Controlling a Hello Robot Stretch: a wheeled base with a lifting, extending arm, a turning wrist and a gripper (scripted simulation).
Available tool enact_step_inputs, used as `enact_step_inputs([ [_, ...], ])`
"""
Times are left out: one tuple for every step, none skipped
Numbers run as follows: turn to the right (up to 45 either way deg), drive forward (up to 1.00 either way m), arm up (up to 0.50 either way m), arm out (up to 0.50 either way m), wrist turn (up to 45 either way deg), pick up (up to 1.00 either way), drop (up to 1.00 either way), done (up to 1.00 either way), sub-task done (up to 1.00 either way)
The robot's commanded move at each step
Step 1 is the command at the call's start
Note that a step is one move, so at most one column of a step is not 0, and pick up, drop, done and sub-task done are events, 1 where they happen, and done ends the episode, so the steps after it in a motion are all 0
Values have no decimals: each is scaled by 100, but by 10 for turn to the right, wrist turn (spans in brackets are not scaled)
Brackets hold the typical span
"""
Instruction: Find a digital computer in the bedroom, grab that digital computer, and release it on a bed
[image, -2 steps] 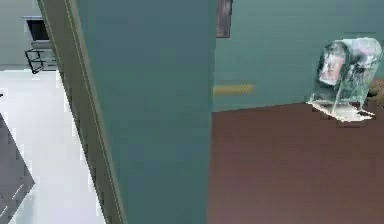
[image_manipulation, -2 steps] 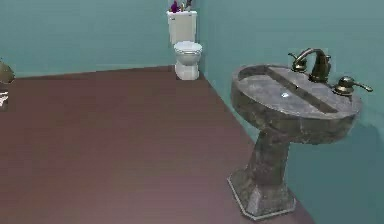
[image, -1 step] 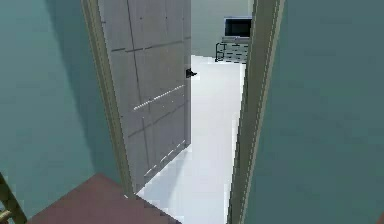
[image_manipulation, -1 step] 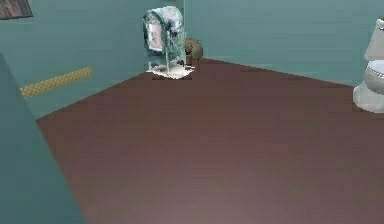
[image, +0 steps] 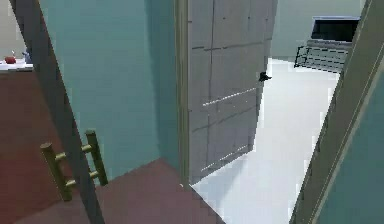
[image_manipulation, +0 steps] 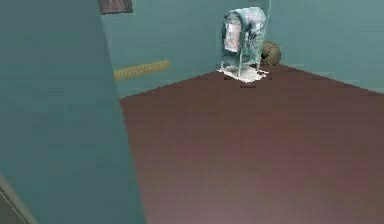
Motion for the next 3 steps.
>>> enact_step_inputs([
  [0,50,0,0,0,0,0,0,0],
  [210,0,0,0,0,0,0,0,0],
  [0,35,0,0,0,0,0,0,0],
])
